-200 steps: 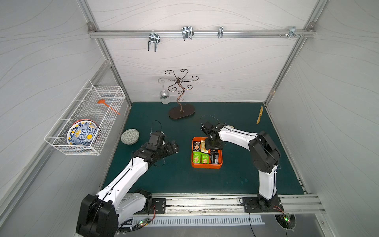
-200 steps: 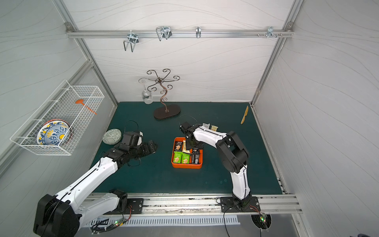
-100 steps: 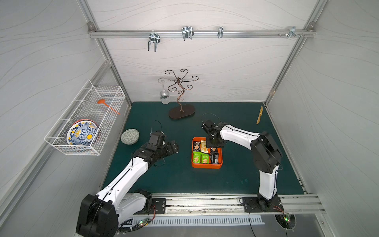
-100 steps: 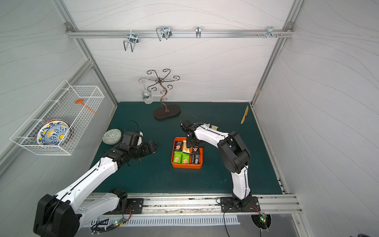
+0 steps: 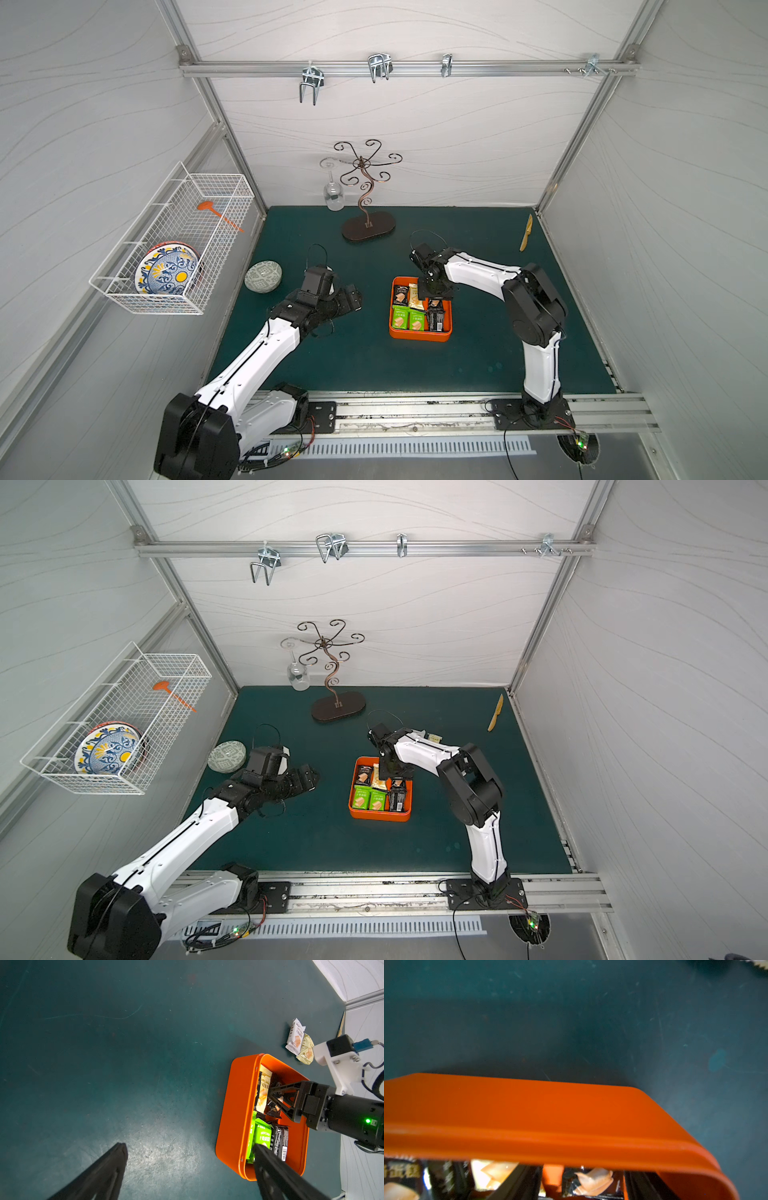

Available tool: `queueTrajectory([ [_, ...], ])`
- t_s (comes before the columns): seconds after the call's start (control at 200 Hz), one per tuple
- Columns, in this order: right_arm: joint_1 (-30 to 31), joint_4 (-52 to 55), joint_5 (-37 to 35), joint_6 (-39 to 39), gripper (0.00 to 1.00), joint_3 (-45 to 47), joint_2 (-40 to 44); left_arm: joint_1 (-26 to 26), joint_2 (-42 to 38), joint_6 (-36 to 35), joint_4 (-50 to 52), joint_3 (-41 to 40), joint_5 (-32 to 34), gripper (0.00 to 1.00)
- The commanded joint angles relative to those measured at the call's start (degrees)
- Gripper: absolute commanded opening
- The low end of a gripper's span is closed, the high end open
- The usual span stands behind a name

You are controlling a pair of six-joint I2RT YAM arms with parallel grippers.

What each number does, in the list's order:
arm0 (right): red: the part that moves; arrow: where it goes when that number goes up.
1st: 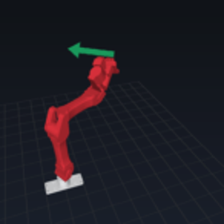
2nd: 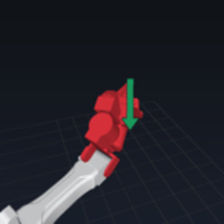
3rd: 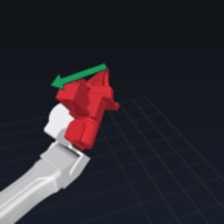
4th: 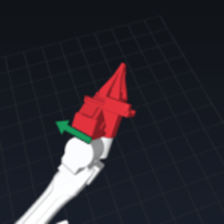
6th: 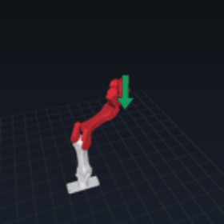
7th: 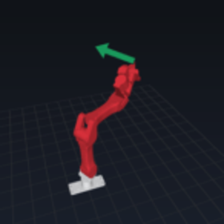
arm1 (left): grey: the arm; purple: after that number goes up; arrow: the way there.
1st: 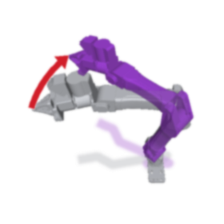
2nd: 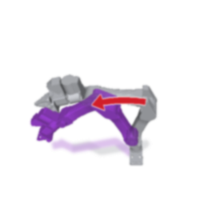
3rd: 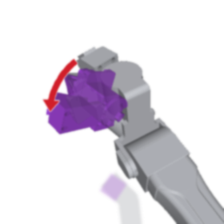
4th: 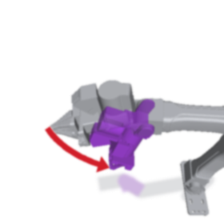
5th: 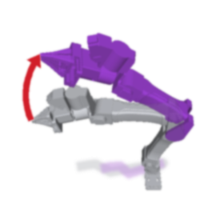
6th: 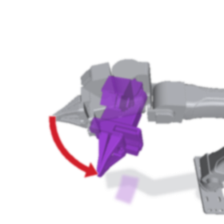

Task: Take the cookies out of the storage box
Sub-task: Pick up the cookie from the storage box.

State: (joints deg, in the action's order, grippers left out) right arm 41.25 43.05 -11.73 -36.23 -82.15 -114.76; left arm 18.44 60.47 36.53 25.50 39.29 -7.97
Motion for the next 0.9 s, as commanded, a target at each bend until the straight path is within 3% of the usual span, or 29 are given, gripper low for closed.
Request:
queueTrajectory([
  [0.0, -0.47, 1.39, -0.9, -0.16, 0.64, 0.76, -1.91, 0.2, -0.93, -0.32, -1.15, 0.36, 0.54, 0.98],
  [0.11, -0.47, 0.8, -0.45, -0.1, 0.61, 0.76, -2.1, 0.24, -1.27, -0.32, -1.09, 0.27, 0.72, 0.98],
  [0.31, -0.37, 0.58, -0.62, 0.37, 0.44, 0.42, -1.67, 0.2, -1.6, -0.32, -1.19, 0.02, 0.9, 0.98],
  [0.52, 0.22, 1.98, -1.92, 0.88, 0.37, -0.36, 0.2, 0.2, -1.58, -0.15, -1.59, 0.0, 0.77, 0.98],
  [0.895, 2.21, 5.42, -2.85, 1.1, 0.37, -1.2, 7.07, 0.2, -1.83, -0.15, -1.33, 0.79, 0.88, 0.98],
])
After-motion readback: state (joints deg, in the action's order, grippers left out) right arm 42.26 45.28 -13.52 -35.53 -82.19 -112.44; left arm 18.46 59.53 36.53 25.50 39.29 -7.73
